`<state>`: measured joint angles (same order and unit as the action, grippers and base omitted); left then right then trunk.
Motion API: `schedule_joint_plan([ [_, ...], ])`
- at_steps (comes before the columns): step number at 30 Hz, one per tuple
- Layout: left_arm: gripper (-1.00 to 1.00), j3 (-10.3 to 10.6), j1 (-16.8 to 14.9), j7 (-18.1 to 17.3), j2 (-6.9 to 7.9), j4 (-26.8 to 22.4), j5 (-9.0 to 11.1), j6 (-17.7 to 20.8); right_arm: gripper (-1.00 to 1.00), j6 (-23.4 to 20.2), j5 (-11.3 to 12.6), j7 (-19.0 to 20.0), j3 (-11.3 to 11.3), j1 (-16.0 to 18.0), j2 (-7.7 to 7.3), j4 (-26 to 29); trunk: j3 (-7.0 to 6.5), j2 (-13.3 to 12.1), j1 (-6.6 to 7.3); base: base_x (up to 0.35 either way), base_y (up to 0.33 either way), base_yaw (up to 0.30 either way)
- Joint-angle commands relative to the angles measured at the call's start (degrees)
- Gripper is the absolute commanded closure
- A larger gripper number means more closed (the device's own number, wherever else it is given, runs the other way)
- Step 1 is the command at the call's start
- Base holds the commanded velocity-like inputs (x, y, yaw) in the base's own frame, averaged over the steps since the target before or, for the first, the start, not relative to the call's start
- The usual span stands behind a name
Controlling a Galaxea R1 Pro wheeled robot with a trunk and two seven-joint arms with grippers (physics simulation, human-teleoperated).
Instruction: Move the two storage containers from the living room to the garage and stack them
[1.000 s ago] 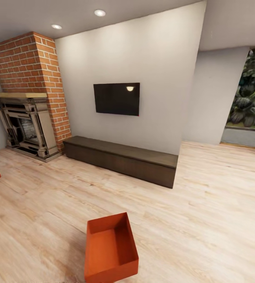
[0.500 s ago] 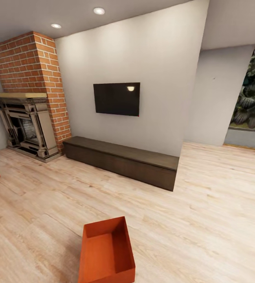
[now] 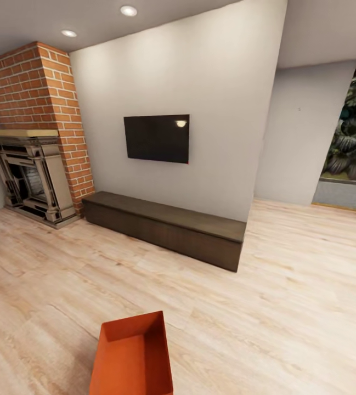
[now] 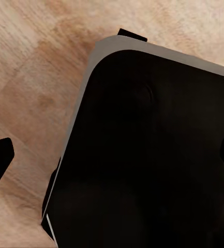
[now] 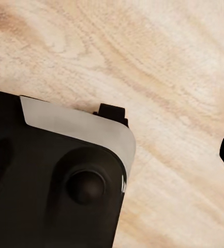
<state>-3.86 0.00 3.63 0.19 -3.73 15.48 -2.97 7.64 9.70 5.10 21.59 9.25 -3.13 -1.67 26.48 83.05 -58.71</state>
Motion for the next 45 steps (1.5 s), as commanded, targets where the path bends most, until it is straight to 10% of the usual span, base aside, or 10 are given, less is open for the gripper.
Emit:
schedule_joint_plan([
  [1, -1.0, -0.4, 0.0, 0.1, -0.02, 0.0, 0.1, -0.1, -1.0, 0.3, 0.6, 0.3, 0.4, 0.1, 0.0, -0.2, 0.05, 0.0, -0.01, 0.154, -0.248, 0.149],
  [45, -1.0, -0.3, 0.0, -0.2, 0.16, 0.0, -0.2, -0.2, -1.0, 0.4, 0.8, 0.3, 0.2, 0.1, -0.04, -0.2, 0.05, 0.0, -0.01, 0.057, -0.018, 0.2],
])
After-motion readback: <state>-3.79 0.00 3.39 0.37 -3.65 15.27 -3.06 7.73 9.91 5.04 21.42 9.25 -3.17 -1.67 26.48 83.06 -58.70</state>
